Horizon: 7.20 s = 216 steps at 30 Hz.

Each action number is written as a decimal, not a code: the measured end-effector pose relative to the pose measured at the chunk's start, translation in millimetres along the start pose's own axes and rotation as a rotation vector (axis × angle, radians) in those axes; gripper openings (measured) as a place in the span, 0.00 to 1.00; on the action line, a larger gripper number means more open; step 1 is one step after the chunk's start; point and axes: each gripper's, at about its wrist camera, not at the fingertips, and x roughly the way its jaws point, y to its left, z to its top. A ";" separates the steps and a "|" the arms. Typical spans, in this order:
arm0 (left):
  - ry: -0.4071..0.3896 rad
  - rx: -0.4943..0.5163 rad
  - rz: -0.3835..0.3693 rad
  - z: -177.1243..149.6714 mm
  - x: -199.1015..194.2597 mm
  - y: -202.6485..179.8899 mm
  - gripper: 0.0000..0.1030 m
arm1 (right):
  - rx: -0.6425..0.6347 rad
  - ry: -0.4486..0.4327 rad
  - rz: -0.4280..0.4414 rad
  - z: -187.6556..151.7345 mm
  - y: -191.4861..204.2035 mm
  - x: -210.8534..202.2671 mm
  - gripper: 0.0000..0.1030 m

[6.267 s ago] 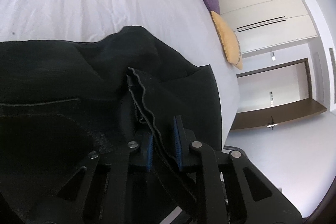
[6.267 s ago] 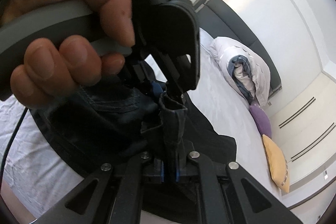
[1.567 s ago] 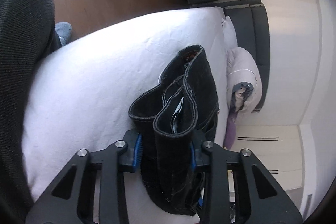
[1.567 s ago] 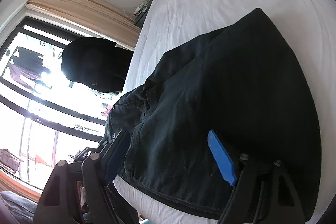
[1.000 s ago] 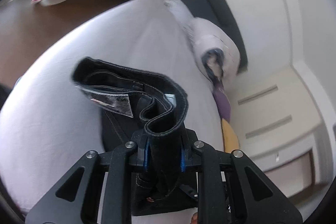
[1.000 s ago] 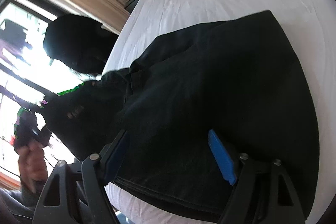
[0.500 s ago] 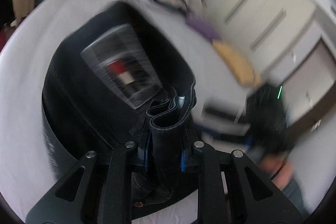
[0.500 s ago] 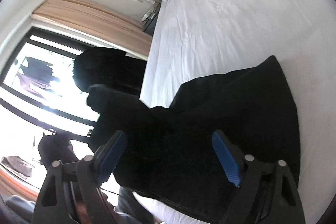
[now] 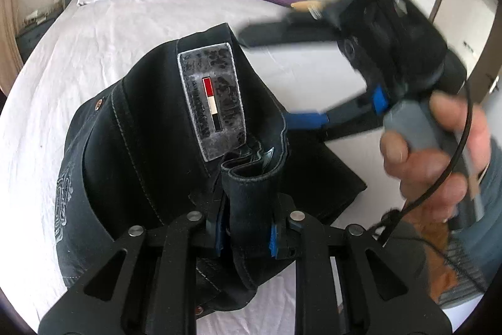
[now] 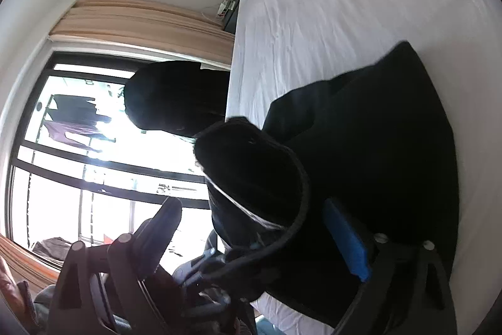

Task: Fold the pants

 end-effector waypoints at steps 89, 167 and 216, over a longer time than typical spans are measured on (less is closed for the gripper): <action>-0.006 0.001 0.032 27.6 51.2 56.5 0.84 | -0.218 -0.106 -0.098 -22.7 10.6 -29.7 0.56; 0.023 -0.267 0.116 72.2 -46.1 222.5 0.22 | -0.468 -0.076 -0.542 107.8 101.2 97.6 0.20; -0.248 -0.315 0.518 12.6 -231.4 160.4 1.00 | -0.661 -0.739 -0.910 -99.3 302.4 9.7 1.00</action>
